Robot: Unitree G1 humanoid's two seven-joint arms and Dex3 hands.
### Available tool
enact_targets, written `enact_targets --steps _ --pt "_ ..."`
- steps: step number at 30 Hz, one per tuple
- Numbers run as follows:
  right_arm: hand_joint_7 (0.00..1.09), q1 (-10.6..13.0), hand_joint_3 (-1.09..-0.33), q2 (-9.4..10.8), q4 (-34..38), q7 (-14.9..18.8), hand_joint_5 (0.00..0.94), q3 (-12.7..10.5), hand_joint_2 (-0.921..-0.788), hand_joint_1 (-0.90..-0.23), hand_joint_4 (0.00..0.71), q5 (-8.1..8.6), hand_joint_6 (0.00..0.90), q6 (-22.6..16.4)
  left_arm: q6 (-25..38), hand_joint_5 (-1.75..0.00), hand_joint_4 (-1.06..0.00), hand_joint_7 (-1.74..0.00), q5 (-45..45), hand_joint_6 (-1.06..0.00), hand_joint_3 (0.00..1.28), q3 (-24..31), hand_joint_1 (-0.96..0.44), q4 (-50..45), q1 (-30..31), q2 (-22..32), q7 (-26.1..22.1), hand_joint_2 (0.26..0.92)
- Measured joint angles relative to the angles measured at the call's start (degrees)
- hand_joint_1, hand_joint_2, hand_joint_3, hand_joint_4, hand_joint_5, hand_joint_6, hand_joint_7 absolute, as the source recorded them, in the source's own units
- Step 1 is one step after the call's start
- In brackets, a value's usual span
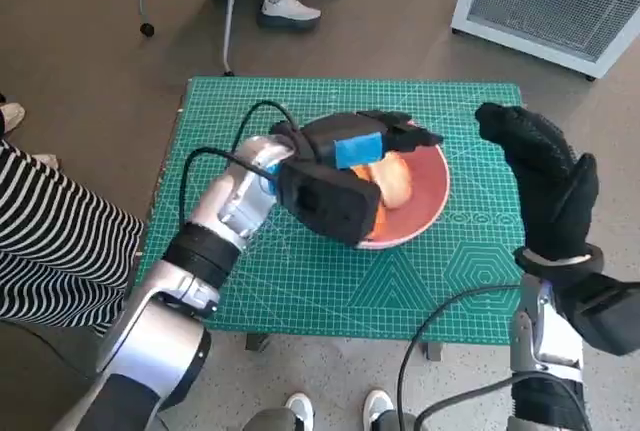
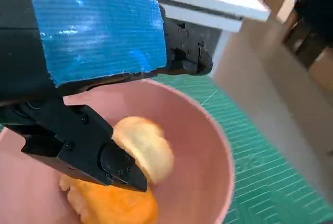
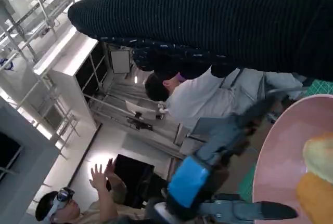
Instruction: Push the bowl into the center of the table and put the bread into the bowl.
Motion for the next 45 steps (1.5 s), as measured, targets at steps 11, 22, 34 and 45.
enact_targets --steps 11,22,34,45 --pt "0.57 -0.5 -0.72 0.0 -2.0 -1.3 0.006 -0.1 -0.921 -0.747 0.191 -0.09 0.016 0.6 -0.7 0.0 -0.02 -0.11 -21.3 -0.18 0.02 14.2 -0.42 -7.4 6.9 2.7 -10.1 0.833" --pt "0.57 -2.8 -0.722 0.2 -3.5 -4.9 0.005 0.1 -0.921 -0.732 0.193 -2.39 0.025 1.5 -2.8 -0.02 -0.11 -0.56 -43.0 -0.03 0.2 27.6 -0.59 -17.8 18.0 -5.8 -9.2 0.914" --pt "0.57 -4.7 -0.731 0.5 -4.3 -9.1 0.0 1.2 -0.921 -0.725 0.182 -7.27 0.026 1.5 -3.7 -0.05 -0.17 -0.64 -43.0 0.0 0.32 28.3 -0.65 -24.3 24.6 -10.8 -4.4 0.921" --pt "0.57 -5.6 -0.738 0.3 -4.9 -10.8 0.0 2.0 -0.921 -0.751 0.18 -9.29 0.021 2.2 -3.5 -0.06 -0.18 -0.63 -42.7 0.0 0.32 28.1 -0.65 -26.6 25.2 -10.7 -4.0 0.921"
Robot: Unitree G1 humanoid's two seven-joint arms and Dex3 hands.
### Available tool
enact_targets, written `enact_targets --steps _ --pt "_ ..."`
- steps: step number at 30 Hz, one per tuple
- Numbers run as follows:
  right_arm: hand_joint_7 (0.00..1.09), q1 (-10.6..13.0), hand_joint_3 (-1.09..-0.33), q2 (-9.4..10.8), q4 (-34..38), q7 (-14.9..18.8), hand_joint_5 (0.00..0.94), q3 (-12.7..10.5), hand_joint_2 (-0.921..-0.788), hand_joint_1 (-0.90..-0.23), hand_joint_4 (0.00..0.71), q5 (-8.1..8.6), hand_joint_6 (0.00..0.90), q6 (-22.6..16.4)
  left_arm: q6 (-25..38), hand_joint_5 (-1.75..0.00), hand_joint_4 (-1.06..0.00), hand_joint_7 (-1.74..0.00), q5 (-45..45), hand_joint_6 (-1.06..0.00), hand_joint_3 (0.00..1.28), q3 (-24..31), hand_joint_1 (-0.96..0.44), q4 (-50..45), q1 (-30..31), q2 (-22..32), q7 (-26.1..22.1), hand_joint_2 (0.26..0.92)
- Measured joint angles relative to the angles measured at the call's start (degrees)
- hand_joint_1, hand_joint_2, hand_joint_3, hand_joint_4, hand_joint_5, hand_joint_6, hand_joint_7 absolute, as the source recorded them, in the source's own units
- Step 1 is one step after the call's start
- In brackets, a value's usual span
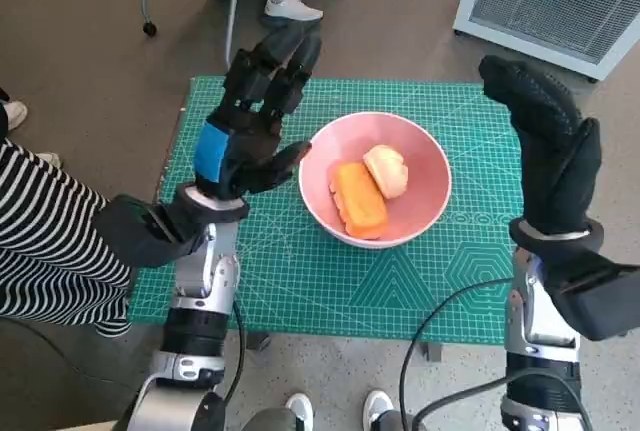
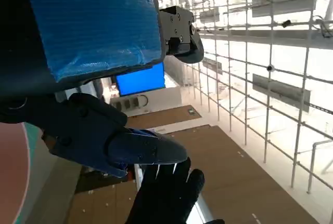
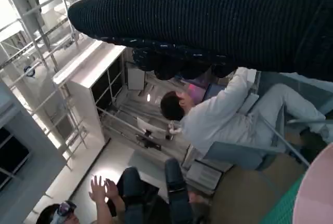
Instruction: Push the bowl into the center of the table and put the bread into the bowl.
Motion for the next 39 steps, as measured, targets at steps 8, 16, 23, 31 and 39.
enact_targets --steps 8,16,23,31,39 --pt "0.57 -0.7 -0.742 -0.4 0.0 -0.4 0.0 0.0 -0.921 -0.753 0.18 -0.74 0.019 0.3 0.8 -0.06 -0.17 -0.64 -0.2 0.0 0.32 0.1 -0.65 -0.1 0.0 0.0 0.0 0.921" --pt "0.57 -0.9 -0.744 -0.6 -0.5 -0.5 0.0 0.0 -0.921 -0.756 0.18 -0.75 0.018 0.9 0.9 -0.06 -0.17 -0.65 -0.2 0.0 0.32 0.0 -0.64 -0.1 0.0 0.1 -0.5 0.921" --pt "0.56 -0.8 -0.743 -0.6 -2.4 -0.4 0.0 0.0 -0.921 -0.757 0.18 0.17 0.018 2.6 1.0 -0.06 -0.17 -0.65 -0.2 0.0 0.32 -0.1 -0.63 -0.1 -0.1 0.3 -1.1 0.921" --pt "0.56 -0.5 -0.743 -0.1 -3.9 -0.3 0.0 0.0 -0.921 -0.757 0.18 2.97 0.023 5.1 1.6 -0.06 -0.17 -0.63 -0.2 0.0 0.32 -0.1 -0.62 -0.8 -0.2 0.7 -1.3 0.921" --pt "0.56 -0.4 -0.741 0.1 -4.0 0.0 0.001 0.0 -0.921 -0.756 0.181 4.06 0.035 6.2 1.6 -0.07 -0.16 -0.58 -0.2 0.0 0.33 -0.1 -0.62 -1.4 -0.3 1.0 -1.5 0.921"
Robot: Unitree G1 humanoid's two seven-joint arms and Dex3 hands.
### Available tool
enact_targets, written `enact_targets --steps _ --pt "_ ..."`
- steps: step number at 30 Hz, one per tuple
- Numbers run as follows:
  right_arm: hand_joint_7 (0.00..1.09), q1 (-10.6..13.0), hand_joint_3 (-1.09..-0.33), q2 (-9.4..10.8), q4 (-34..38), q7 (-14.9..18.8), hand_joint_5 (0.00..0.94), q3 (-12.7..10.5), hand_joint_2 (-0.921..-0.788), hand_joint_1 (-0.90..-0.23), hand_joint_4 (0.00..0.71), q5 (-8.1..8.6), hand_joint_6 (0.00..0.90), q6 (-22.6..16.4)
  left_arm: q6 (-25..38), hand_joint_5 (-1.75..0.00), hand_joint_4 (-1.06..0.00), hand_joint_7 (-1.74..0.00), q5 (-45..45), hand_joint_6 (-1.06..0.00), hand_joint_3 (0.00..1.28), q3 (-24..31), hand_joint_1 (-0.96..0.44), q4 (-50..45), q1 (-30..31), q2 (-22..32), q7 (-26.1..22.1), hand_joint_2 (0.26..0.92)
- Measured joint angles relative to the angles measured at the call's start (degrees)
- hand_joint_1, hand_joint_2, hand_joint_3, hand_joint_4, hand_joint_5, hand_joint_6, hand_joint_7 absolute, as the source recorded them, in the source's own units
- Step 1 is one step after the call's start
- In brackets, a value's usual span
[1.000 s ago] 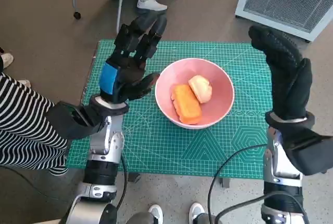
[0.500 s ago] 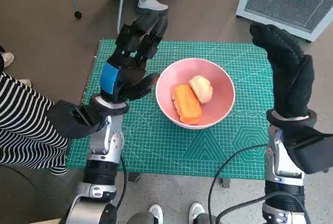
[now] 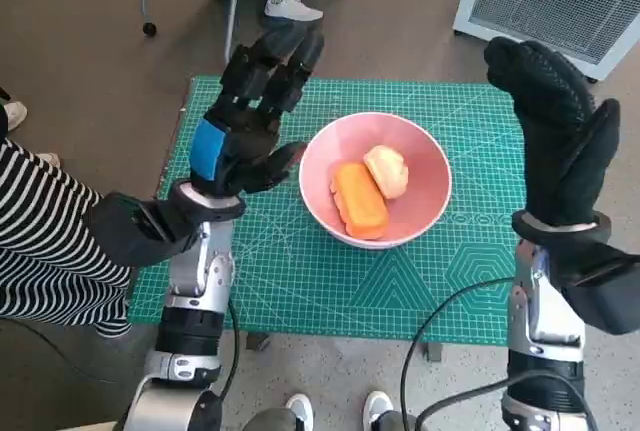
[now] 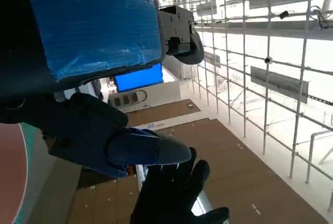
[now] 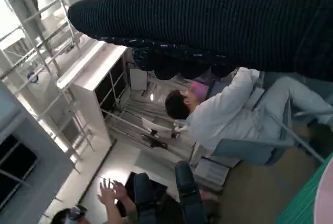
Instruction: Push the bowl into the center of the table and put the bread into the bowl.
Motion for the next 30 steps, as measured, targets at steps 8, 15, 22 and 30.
enact_targets --steps 8,15,22,30 --pt "0.56 0.0 -0.741 0.0 0.0 0.3 0.0 -0.1 -0.921 -0.759 0.18 0.05 0.045 0.2 0.0 -0.07 -0.15 -0.58 0.1 0.0 0.33 -0.3 -0.61 -0.2 -0.1 0.1 0.0 0.921" --pt "0.56 0.0 -0.742 -0.1 0.0 0.5 0.0 0.0 -0.921 -0.766 0.18 -0.22 0.046 0.2 0.0 -0.08 -0.14 -0.58 0.1 0.0 0.34 -0.6 -0.61 -0.4 -0.1 0.1 0.0 0.921" --pt "0.56 0.0 -0.742 -0.2 0.1 0.7 0.0 0.0 -0.921 -0.768 0.179 -0.34 0.048 0.2 0.0 -0.09 -0.14 -0.58 0.2 0.0 0.34 -0.8 -0.61 -0.4 -0.1 0.1 0.0 0.92" --pt "0.55 0.0 -0.743 -0.6 0.4 0.9 0.0 0.0 -0.921 -0.766 0.179 -0.38 0.048 0.1 0.3 -0.1 -0.14 -0.58 0.2 0.0 0.34 -1.1 -0.61 -0.4 -0.1 0.3 0.2 0.919"
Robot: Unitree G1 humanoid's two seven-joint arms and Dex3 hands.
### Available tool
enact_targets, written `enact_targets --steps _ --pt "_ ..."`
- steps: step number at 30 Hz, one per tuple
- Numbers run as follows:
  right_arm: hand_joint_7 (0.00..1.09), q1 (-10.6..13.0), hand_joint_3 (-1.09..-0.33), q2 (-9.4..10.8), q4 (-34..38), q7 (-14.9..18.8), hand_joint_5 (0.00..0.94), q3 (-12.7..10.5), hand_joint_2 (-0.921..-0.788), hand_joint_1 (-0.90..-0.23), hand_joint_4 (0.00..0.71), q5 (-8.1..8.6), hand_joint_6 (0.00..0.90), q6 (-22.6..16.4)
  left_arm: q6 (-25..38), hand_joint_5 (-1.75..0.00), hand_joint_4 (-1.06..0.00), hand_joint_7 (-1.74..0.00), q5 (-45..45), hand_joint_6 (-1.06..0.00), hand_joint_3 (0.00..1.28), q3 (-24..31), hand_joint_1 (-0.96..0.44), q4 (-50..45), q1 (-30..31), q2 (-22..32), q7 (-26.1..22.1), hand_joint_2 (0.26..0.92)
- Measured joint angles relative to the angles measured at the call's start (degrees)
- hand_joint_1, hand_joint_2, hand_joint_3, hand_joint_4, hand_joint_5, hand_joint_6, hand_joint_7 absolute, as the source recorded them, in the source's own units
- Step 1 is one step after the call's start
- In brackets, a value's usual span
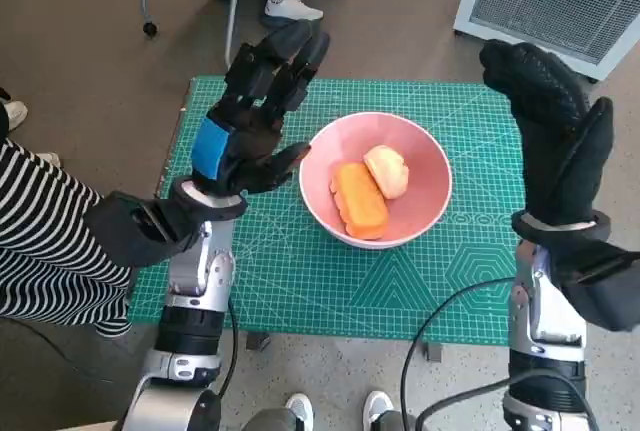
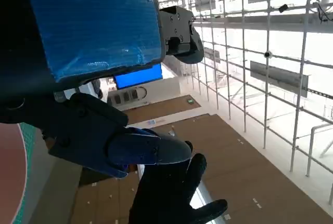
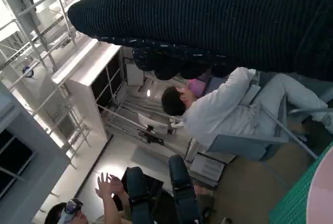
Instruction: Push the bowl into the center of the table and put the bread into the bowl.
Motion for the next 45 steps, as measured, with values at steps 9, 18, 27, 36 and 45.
enact_targets --steps 9,18,27,36,45 --pt "0.55 0.0 -0.742 -0.1 1.3 0.2 0.0 0.0 -0.921 -0.776 0.179 -0.06 0.05 -0.4 0.0 -0.11 -0.13 -0.57 0.0 0.0 0.35 -0.2 -0.59 0.0 0.0 0.3 0.1 0.916" --pt "0.55 0.0 -0.714 -0.1 2.5 0.7 0.0 0.0 -0.921 -0.789 0.177 0.06 0.061 -0.8 0.0 -0.12 -0.12 -0.58 0.0 0.0 0.35 -0.2 -0.59 0.0 0.0 0.4 0.2 0.915" --pt "0.55 0.0 -0.688 0.1 3.5 1.3 0.003 0.0 -0.921 -0.79 0.183 0.45 0.073 -0.8 0.0 -0.14 -0.12 -0.6 0.1 0.0 0.35 -0.2 -0.6 0.0 0.0 0.5 0.7 0.917" --pt "0.54 -0.1 -0.685 0.1 3.5 1.8 0.003 0.0 -0.921 -0.788 0.184 0.77 0.076 -0.5 0.0 -0.15 -0.11 -0.6 0.4 0.0 0.34 -0.2 -0.6 0.0 0.0 0.5 1.3 0.919" --pt "0.54 -0.1 -0.684 0.2 3.8 2.1 0.003 -0.1 -0.921 -0.786 0.185 1.73 0.078 -0.5 0.0 -0.17 -0.1 -0.6 0.7 0.0 0.33 -0.3 -0.61 0.0 0.0 0.5 1.3 0.921"
